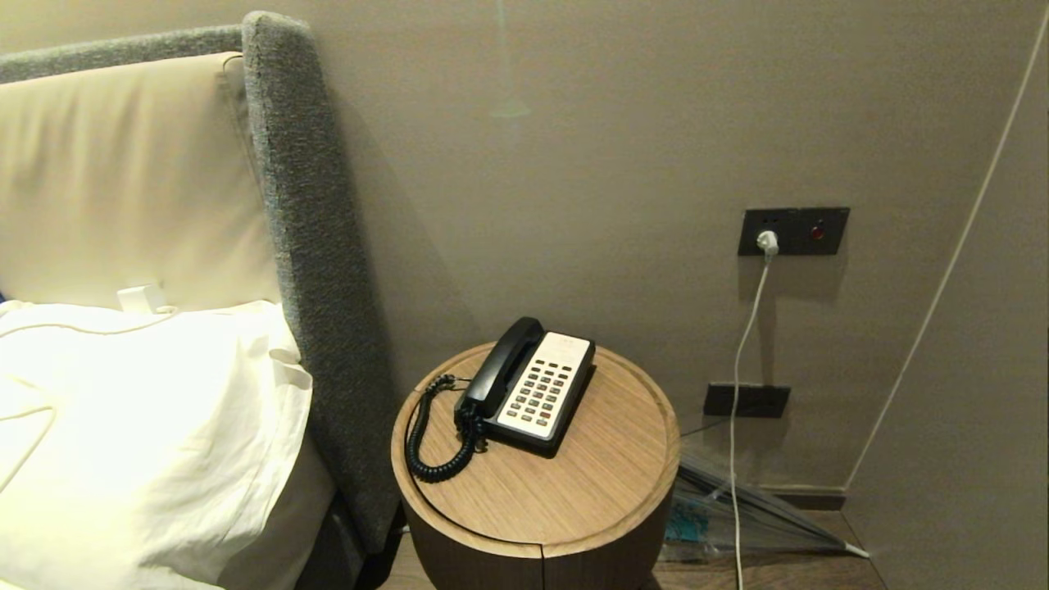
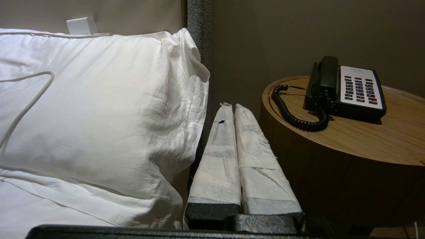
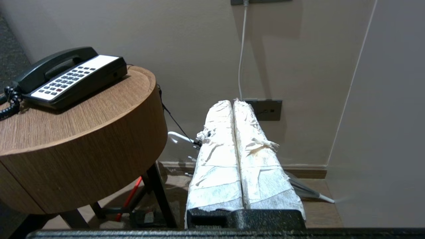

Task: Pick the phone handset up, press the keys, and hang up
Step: Pick up the desk phone handset

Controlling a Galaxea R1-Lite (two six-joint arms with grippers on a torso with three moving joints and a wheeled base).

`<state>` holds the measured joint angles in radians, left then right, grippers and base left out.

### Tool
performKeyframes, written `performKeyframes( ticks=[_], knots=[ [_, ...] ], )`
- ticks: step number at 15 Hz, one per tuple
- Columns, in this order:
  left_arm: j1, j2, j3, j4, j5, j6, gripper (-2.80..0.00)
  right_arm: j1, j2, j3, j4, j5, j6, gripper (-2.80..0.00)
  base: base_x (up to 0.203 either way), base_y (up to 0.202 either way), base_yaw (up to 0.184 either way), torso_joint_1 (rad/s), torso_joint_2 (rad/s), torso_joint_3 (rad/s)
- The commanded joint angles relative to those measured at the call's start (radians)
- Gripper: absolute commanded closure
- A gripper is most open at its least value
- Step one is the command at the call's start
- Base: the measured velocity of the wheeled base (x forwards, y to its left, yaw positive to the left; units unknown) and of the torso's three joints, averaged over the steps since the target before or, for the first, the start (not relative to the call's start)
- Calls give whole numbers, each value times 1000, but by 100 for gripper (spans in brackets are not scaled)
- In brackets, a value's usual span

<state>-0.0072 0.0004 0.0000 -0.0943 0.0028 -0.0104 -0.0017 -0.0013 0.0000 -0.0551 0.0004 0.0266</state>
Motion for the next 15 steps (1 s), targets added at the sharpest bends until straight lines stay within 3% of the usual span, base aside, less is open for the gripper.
performKeyframes(
  ticks=[1,7,15],
  knots=[
    [0,0,40,-1,2,-2,0,0,0,21,-2,0,6,0,0,0,0,0,0,0],
    [0,0,40,1,2,-2,0,0,0,21,-2,0,7,0,0,0,0,0,1,-8],
    [0,0,40,-2,2,-2,0,0,0,21,-2,0,7,0,0,0,0,2,4,-175]
  ],
)
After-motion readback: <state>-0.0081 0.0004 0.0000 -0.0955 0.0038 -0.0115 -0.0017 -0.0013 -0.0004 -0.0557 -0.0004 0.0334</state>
